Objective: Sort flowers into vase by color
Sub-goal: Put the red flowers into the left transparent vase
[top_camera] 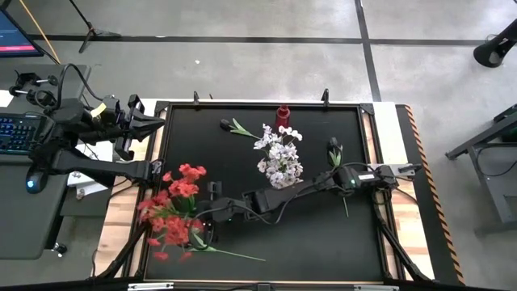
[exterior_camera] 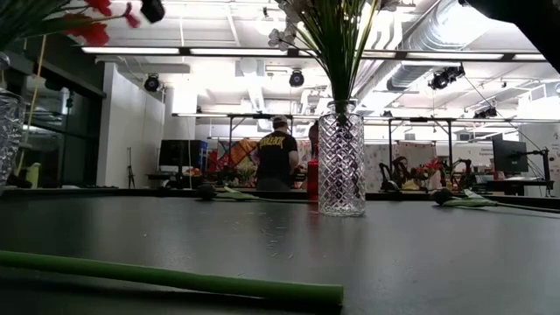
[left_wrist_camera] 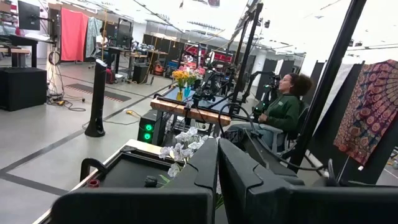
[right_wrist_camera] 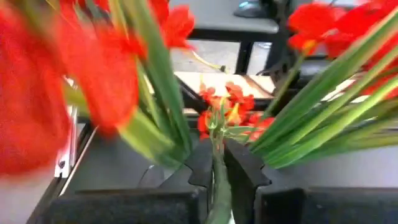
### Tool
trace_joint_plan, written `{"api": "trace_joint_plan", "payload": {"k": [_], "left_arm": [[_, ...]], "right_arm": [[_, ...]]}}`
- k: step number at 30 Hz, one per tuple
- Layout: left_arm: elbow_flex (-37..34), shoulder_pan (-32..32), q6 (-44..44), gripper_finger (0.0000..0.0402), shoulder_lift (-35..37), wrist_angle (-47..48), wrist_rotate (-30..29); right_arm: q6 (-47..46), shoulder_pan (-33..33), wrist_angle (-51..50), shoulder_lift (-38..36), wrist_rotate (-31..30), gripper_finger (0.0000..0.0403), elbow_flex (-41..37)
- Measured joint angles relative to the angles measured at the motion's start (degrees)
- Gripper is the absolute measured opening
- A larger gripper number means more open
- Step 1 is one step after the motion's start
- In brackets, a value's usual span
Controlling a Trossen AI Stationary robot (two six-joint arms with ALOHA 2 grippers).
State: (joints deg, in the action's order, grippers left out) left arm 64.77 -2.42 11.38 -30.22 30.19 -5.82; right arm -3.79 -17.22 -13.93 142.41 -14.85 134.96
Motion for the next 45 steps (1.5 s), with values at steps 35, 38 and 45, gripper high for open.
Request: {"api": "trace_joint_plan", "payload": {"k": [35,38,45], "left_arm": [[0.04,-0.01,-10.12,0.0011,0.02,-9.79,-8.34],[0.04,0.0,-12.03,0.0034,0.02,-11.38,-9.97],[0.07,-0.02,-4.88,0.0138,-0.92,-9.94,-5.25]], "right_arm": [[22.94,0.18,-4.4,-21.1,-25.42,0.0001,0.07],[22.99,-0.27,-7.93,-23.1,-28.93,0.0001,0.07],[27.0,-1.0,-8.9,-26.77,-37.77,0.0001,0.07]]}}
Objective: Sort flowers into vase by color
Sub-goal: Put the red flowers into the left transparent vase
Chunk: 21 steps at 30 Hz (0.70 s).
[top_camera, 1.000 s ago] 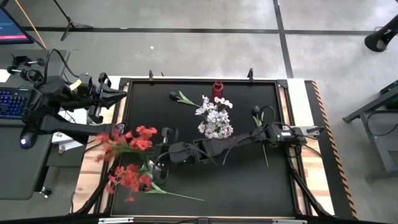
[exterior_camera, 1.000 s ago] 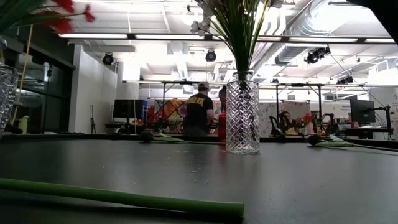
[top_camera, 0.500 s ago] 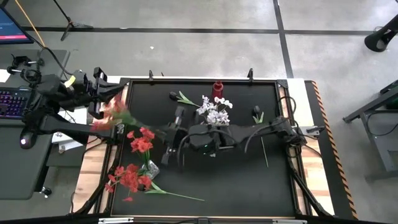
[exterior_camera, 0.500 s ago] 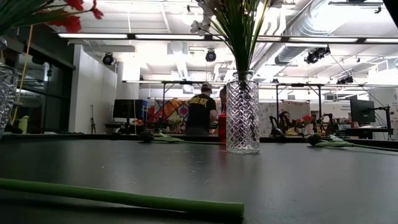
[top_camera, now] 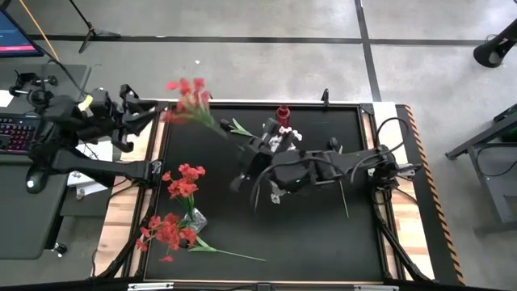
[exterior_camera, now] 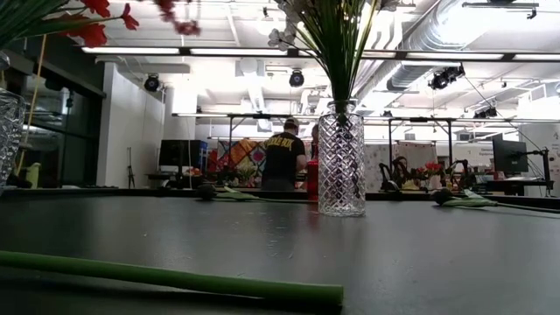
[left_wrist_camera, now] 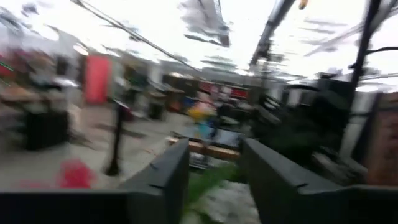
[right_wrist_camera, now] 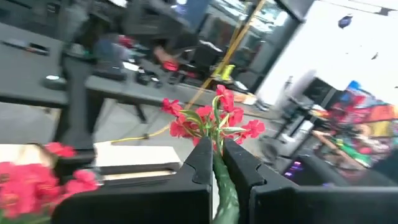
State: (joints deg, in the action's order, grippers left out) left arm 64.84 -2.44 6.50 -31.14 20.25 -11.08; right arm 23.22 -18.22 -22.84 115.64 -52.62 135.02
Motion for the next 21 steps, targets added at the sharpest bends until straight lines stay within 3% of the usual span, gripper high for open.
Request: {"api": "trace_joint_plan", "payload": {"k": [6,11,15,21], "left_arm": [[0.02,0.05,10.15,0.0221,-5.12,4.0,9.73],[-0.14,1.71,11.91,0.0252,-12.73,2.28,11.95],[-2.47,4.13,11.14,0.0256,-17.37,-7.43,11.94],[-12.61,7.16,12.71,0.0256,-17.99,-36.16,10.22]], "right_arm": [[4.35,0.41,5.58,-1.94,-4.5,0.0001,-0.02],[8.35,0.63,14.78,-1.95,-0.54,0.0,-0.02],[7.02,0.03,15.81,-1.95,1.83,0.0,-0.02],[9.28,-2.23,18.02,-1.85,0.1,0.0,-0.07]]}}
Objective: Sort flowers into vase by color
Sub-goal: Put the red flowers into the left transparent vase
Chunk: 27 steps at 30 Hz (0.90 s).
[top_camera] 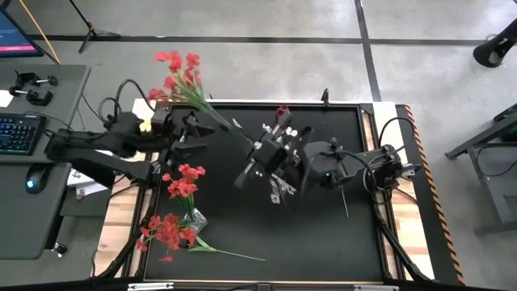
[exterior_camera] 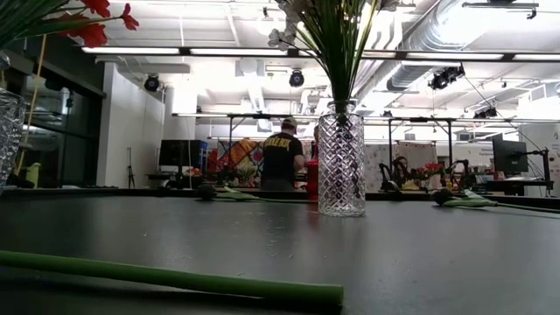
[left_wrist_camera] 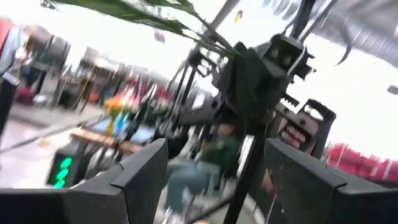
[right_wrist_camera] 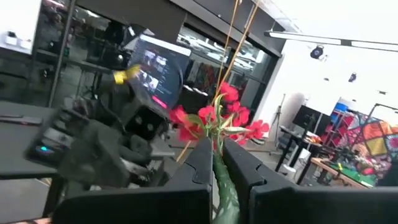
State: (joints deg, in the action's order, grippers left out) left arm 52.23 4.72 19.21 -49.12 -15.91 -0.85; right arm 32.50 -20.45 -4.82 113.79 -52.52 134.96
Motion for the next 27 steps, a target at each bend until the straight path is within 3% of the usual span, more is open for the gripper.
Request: {"api": "trace_joint_plan", "payload": {"k": [6,11,18,27], "left_arm": [[-13.18,2.37,7.19,0.0256,0.24,-29.72,-3.29],[-17.88,3.94,9.07,0.0256,-1.09,-48.25,-4.59],[-16.75,5.01,7.19,0.0256,-1.68,-49.93,-5.02],[-14.84,5.15,2.72,0.0256,-2.8,-50.05,-5.97]], "right_arm": [[2.12,-1.25,4.0,0.04,2.18,0.0,-0.07],[0.54,-0.92,9.28,0.17,5.92,0.0,-3.29],[-0.77,1.57,24.01,3.5,11.24,0.0,-6.52],[-4.22,2.58,29.33,7.32,13.15,0.0,-6.58]]}}
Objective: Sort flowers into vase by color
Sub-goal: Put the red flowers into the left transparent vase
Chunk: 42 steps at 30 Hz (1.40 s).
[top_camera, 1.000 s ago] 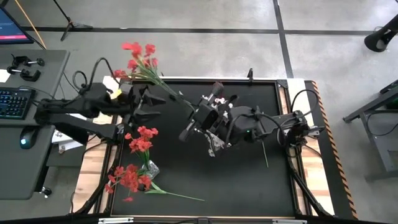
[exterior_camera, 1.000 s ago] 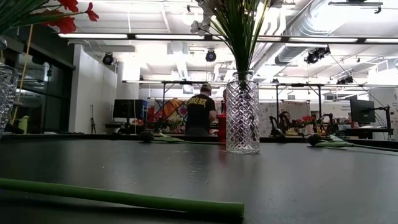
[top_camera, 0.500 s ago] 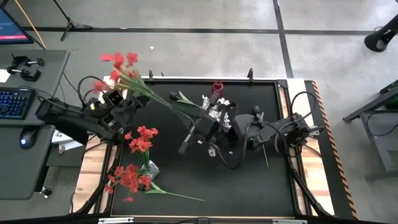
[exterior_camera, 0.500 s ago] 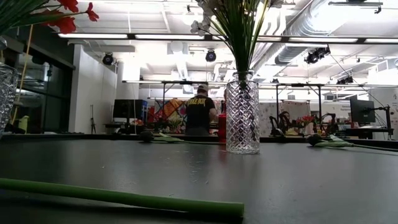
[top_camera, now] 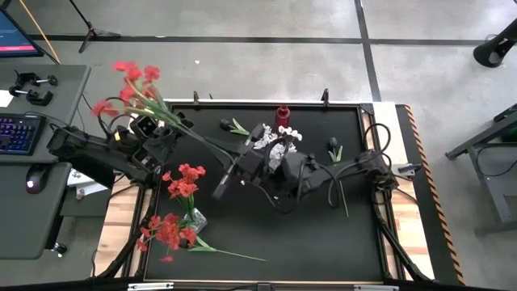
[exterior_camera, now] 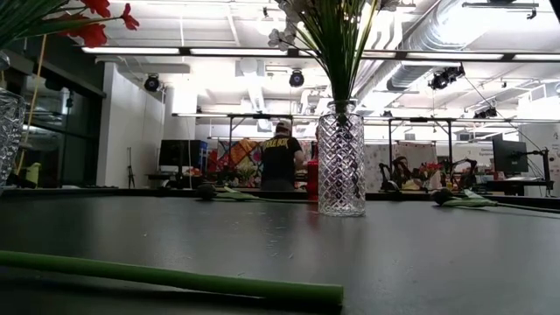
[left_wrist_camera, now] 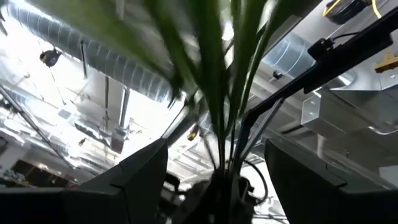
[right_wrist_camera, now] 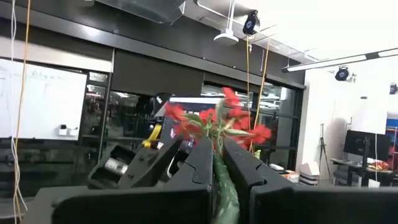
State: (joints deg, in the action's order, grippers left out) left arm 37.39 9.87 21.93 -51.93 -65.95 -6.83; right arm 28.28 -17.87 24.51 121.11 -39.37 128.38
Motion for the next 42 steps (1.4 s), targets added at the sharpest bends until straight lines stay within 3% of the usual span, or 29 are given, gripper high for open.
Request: {"api": "trace_joint_plan", "payload": {"k": [12,21,26,35,37,42], "left_arm": [[3.24,-0.09,-5.5,0.0256,-0.72,0.26,-0.12],[3.25,-0.09,-7.92,0.0247,-1.02,0.53,-2.51],[3.25,-0.11,-9.44,0.0197,-1.0,0.5,-5.85],[3.25,-0.75,-11.56,0.0021,-0.93,-1.1,-8.0],[3.25,-0.98,-10.93,0.001,-0.89,-1.36,-7.3],[3.25,-0.98,-8.31,0.005,-0.74,-1.19,-5.63]], "right_arm": [[-7.38,1.24,-3.51,0.23,0.22,0.0,0.0],[-7.3,1.77,-3.29,0.23,0.41,0.0,0.0],[-6.23,1.77,-2.53,0.21,0.41,0.0,0.0],[-3.41,1.76,0.42,0.1,0.25,0.0,0.0],[-4.39,1.87,-0.25,0.1,0.23,0.0,0.02],[-5.31,2.26,-0.44,0.1,0.5,0.0,0.02]]}}
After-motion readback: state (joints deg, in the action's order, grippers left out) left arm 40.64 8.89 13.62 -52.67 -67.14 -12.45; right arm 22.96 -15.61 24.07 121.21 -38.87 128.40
